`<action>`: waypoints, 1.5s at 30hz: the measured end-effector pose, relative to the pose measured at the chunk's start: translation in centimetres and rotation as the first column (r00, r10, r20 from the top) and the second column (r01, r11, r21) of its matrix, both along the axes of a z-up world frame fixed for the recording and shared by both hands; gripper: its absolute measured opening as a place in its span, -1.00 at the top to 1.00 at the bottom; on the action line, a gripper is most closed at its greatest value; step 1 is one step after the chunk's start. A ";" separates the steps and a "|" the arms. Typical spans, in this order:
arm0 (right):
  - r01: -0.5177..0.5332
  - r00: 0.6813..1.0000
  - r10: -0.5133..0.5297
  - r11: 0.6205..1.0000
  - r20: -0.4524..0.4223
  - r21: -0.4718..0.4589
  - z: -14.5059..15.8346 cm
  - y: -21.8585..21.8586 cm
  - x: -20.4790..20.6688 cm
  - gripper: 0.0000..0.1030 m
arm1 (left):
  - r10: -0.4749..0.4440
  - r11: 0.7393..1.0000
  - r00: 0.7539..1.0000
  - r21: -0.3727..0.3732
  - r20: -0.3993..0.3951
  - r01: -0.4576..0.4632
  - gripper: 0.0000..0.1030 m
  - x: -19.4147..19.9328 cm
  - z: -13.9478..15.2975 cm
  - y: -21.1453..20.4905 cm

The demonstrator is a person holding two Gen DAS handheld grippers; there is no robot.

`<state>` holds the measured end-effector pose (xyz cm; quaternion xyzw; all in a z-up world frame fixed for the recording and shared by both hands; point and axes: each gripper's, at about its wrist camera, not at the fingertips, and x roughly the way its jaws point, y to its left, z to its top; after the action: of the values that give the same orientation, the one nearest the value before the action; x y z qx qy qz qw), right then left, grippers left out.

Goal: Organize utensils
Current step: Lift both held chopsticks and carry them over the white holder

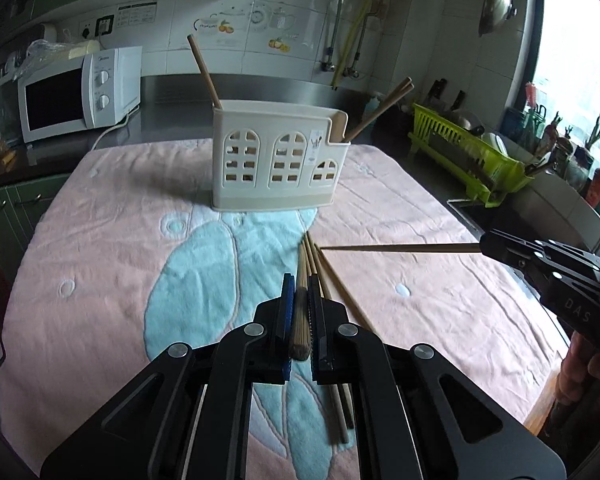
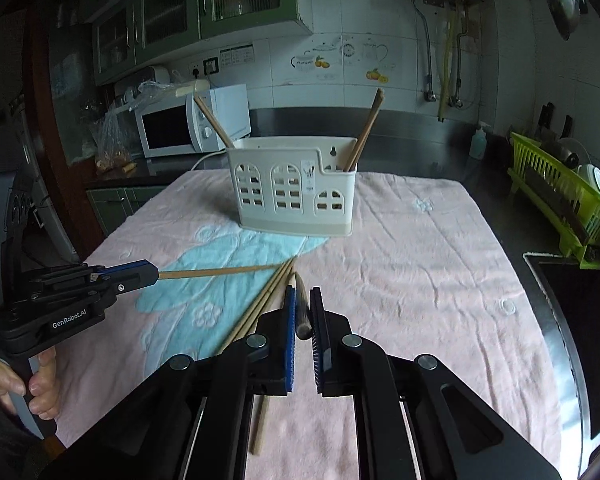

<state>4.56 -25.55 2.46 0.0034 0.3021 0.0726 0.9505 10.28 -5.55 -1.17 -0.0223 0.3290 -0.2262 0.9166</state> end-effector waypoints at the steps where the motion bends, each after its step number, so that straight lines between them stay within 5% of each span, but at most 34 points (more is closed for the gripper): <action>1: -0.003 1.000 0.003 1.000 0.008 -0.004 0.5 -0.1 0.4 0.87 | 0.000 1.000 1.000 -0.003 0.006 0.000 0.90 0.4 0.5 0.0; 12: -0.087 0.995 0.087 0.996 0.045 -0.006 7.8 -1.9 5.5 0.87 | -0.011 1.000 0.998 0.008 0.063 0.010 0.91 4.2 5.1 0.0; 26: -0.125 0.989 0.130 0.990 0.075 -0.070 17.9 -2.5 12.4 0.87 | 0.045 0.999 0.960 -0.031 0.278 -0.038 0.90 9.0 18.0 -0.2; 33: -0.061 0.997 0.065 0.993 0.035 -0.101 17.3 -3.2 17.0 0.87 | 0.117 0.993 0.937 -0.048 0.329 -0.108 0.90 13.1 20.6 -1.1; 45: -0.094 0.993 0.087 0.991 -0.083 -0.090 12.9 -3.6 21.3 0.87 | 0.213 0.977 0.951 -0.068 0.225 -0.203 0.90 19.9 15.6 -1.4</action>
<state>25.82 -29.19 15.35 -0.0523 0.3422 0.1011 0.9327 30.20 -6.93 14.43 -0.0506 0.2110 -0.1365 0.9666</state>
